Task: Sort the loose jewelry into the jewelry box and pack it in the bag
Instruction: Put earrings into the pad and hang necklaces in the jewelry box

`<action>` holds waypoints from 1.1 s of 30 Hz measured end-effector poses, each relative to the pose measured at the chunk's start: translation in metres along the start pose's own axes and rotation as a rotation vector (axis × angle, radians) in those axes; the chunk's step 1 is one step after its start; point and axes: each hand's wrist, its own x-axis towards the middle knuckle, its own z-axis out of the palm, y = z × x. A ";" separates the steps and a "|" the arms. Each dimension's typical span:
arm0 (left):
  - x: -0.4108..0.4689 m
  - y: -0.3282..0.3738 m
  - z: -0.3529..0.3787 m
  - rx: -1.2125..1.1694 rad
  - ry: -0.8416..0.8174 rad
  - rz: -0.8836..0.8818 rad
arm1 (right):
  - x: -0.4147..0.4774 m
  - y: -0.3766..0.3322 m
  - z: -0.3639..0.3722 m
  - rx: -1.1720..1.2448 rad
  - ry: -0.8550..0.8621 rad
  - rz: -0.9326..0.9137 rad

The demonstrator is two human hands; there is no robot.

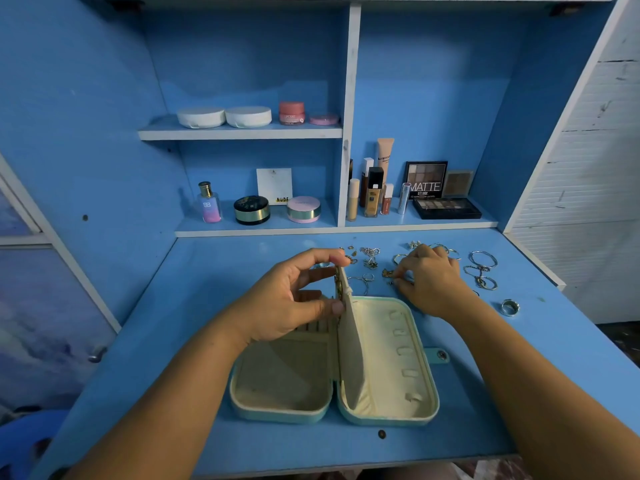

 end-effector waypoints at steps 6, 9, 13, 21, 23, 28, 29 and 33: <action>-0.001 0.000 -0.001 -0.003 0.006 0.003 | 0.006 -0.005 0.000 -0.008 -0.056 -0.004; -0.002 -0.001 -0.001 -0.019 0.011 0.001 | 0.010 -0.006 0.002 -0.036 -0.073 0.022; -0.003 -0.001 -0.002 -0.017 0.011 -0.001 | 0.010 -0.007 0.006 -0.017 -0.081 0.066; -0.004 0.001 -0.001 -0.006 0.018 -0.008 | -0.003 -0.008 0.003 0.157 0.035 0.135; -0.004 0.000 -0.001 0.000 0.018 -0.008 | -0.018 -0.016 -0.009 0.376 0.151 0.119; -0.003 0.001 -0.001 0.002 0.013 -0.007 | -0.083 -0.062 -0.040 1.139 0.125 0.052; -0.002 0.002 -0.001 -0.003 0.015 -0.008 | -0.093 -0.070 -0.040 1.225 0.103 0.030; -0.002 0.002 0.000 -0.011 0.014 -0.007 | -0.105 -0.086 -0.029 1.392 0.070 0.000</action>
